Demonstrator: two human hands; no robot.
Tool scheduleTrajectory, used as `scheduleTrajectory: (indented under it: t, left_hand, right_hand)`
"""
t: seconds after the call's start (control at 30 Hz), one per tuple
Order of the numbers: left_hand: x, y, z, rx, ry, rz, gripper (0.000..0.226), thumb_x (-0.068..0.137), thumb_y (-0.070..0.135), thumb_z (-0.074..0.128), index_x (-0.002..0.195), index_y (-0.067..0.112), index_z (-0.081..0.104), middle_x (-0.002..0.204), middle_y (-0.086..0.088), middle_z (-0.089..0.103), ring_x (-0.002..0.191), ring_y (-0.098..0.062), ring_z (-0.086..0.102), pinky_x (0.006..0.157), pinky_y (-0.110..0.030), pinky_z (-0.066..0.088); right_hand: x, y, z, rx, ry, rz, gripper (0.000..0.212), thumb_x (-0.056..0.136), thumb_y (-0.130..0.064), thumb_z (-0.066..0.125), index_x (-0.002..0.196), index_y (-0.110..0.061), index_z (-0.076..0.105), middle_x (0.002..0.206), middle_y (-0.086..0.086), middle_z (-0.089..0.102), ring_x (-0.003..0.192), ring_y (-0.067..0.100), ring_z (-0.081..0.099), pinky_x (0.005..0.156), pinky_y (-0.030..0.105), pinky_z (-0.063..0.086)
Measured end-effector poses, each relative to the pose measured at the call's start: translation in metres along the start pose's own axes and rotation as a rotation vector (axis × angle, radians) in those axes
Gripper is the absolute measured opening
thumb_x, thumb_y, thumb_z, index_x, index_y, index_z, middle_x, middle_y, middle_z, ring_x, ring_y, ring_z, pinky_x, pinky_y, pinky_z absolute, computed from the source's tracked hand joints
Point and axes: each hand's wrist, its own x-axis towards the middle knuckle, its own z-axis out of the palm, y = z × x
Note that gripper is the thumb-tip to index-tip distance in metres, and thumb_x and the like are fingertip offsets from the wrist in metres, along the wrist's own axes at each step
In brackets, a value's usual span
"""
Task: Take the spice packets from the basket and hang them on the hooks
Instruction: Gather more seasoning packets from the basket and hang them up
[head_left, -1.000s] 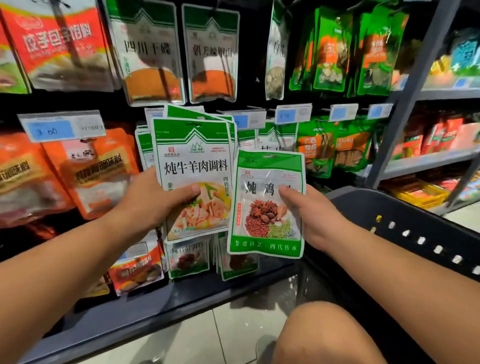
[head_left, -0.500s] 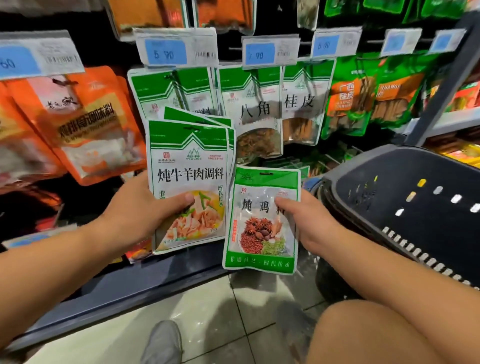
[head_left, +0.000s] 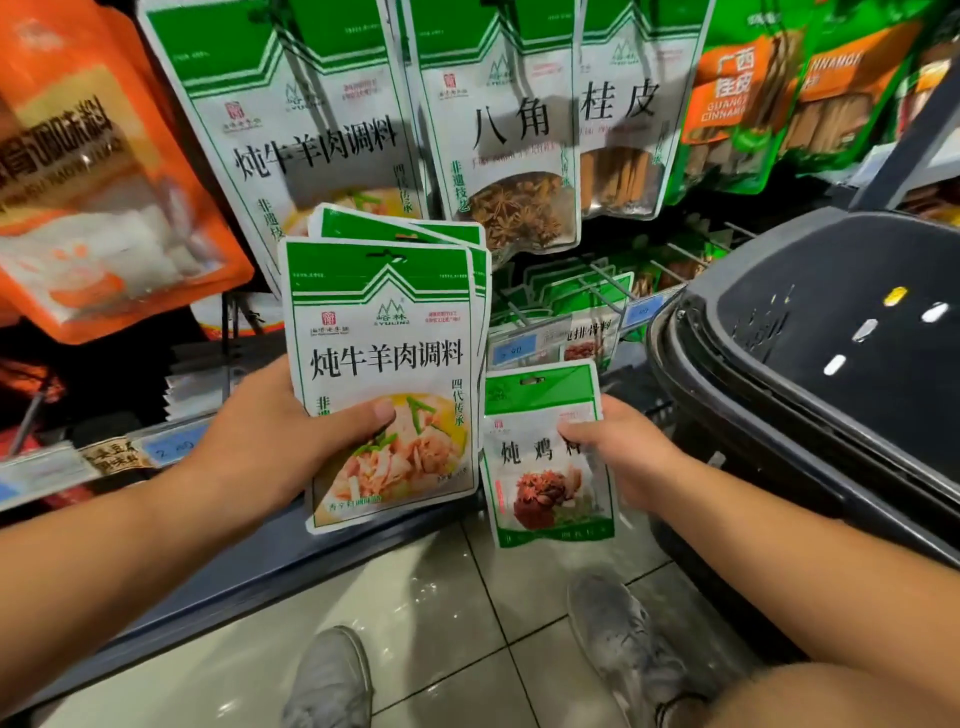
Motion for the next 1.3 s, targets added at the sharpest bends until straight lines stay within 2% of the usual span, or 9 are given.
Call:
scheduleTrajectory:
  t: [0.07, 0.27, 0.47, 0.7, 0.87, 1.03, 1.1, 1.2, 1.3]
  left_hand:
    - [0.003, -0.001, 0.000, -0.027, -0.001, -0.012, 0.042, 0.080, 0.022, 0.084, 0.119, 0.029, 0.070, 0.106, 0.016, 0.078, 0.093, -0.007, 0.076, 0.090, -0.038, 0.059]
    - [0.017, -0.002, -0.009, -0.113, -0.033, -0.028, 0.057, 0.069, 0.032, 0.093, 0.121, 0.028, 0.070, 0.114, 0.007, 0.078, 0.101, -0.020, 0.076, 0.097, -0.048, 0.056]
    - [0.021, -0.004, -0.012, -0.162, -0.020, -0.015, 0.055, 0.067, 0.028, 0.080, 0.121, 0.022, 0.069, 0.110, 0.005, 0.079, 0.097, -0.020, 0.077, 0.095, -0.047, 0.057]
    - [0.024, -0.002, -0.012, -0.225, -0.045, -0.006, 0.044, 0.078, 0.016, 0.078, 0.121, 0.021, 0.069, 0.110, 0.003, 0.079, 0.097, -0.021, 0.077, 0.093, -0.045, 0.056]
    - [0.029, -0.003, -0.008, -0.290, -0.082, -0.029, 0.053, 0.071, 0.020, 0.079, 0.123, 0.017, 0.068, 0.113, -0.002, 0.078, 0.101, -0.028, 0.076, 0.096, -0.051, 0.056]
    - [0.030, -0.004, -0.005, -0.311, -0.119, -0.031, 0.053, 0.073, 0.017, 0.079, 0.124, 0.016, 0.068, 0.114, -0.004, 0.078, 0.102, -0.028, 0.076, 0.098, -0.051, 0.055]
    - [0.030, -0.004, -0.006, -0.306, -0.126, -0.034, 0.056, 0.070, 0.020, 0.086, 0.123, 0.017, 0.069, 0.114, -0.004, 0.078, 0.101, -0.028, 0.076, 0.097, -0.051, 0.056]
    - [0.031, -0.006, -0.007, -0.344, -0.131, -0.048, 0.082, 0.050, 0.042, 0.099, 0.123, 0.019, 0.069, 0.118, -0.007, 0.076, 0.105, -0.032, 0.075, 0.099, -0.054, 0.054]
    - [0.033, -0.008, -0.007, -0.378, -0.130, -0.041, 0.094, 0.041, 0.051, 0.100, 0.124, 0.019, 0.069, 0.120, -0.009, 0.075, 0.107, -0.034, 0.074, 0.100, -0.057, 0.052]
  right_hand:
    - [0.008, -0.001, 0.001, -0.010, 0.025, -0.001, 0.033, 0.096, 0.003, 0.060, 0.123, -0.013, 0.069, 0.116, 0.005, 0.077, 0.113, 0.026, 0.071, 0.108, 0.054, 0.048]
    - [0.019, -0.004, 0.006, -0.010, 0.021, 0.000, 0.031, 0.095, 0.006, 0.059, 0.121, -0.005, 0.070, 0.113, 0.010, 0.077, 0.110, 0.029, 0.073, 0.102, 0.050, 0.054]
    - [0.022, -0.006, 0.003, -0.034, 0.026, 0.005, 0.028, 0.093, 0.009, 0.058, 0.114, -0.005, 0.072, 0.110, 0.012, 0.078, 0.108, 0.032, 0.073, 0.102, 0.052, 0.053]
    - [0.026, -0.002, -0.002, -0.029, 0.044, -0.005, 0.031, 0.093, 0.011, 0.056, 0.120, 0.002, 0.068, 0.115, 0.020, 0.075, 0.112, 0.040, 0.069, 0.103, 0.053, 0.052]
    - [0.033, -0.004, 0.000, -0.012, 0.072, -0.005, 0.027, 0.093, 0.008, 0.060, 0.117, 0.003, 0.068, 0.112, 0.023, 0.075, 0.108, 0.041, 0.070, 0.097, 0.052, 0.055]
    - [0.043, -0.003, -0.001, 0.068, 0.076, -0.041, 0.062, 0.073, -0.009, 0.072, 0.132, 0.002, 0.056, 0.120, 0.024, 0.070, 0.113, 0.041, 0.068, 0.102, 0.056, 0.053]
    - [0.043, -0.007, 0.001, 0.053, 0.062, -0.054, 0.052, 0.079, -0.004, 0.071, 0.129, 0.004, 0.059, 0.119, 0.024, 0.071, 0.111, 0.040, 0.069, 0.098, 0.050, 0.055]
    - [0.045, -0.011, 0.005, 0.031, 0.056, -0.035, 0.033, 0.094, 0.010, 0.058, 0.126, 0.006, 0.060, 0.115, 0.023, 0.072, 0.101, 0.032, 0.072, 0.083, 0.037, 0.060]
    - [0.047, -0.011, 0.006, 0.039, 0.057, -0.042, 0.024, 0.095, 0.012, 0.054, 0.113, 0.000, 0.063, 0.106, 0.017, 0.073, 0.092, 0.026, 0.072, 0.083, 0.037, 0.059]
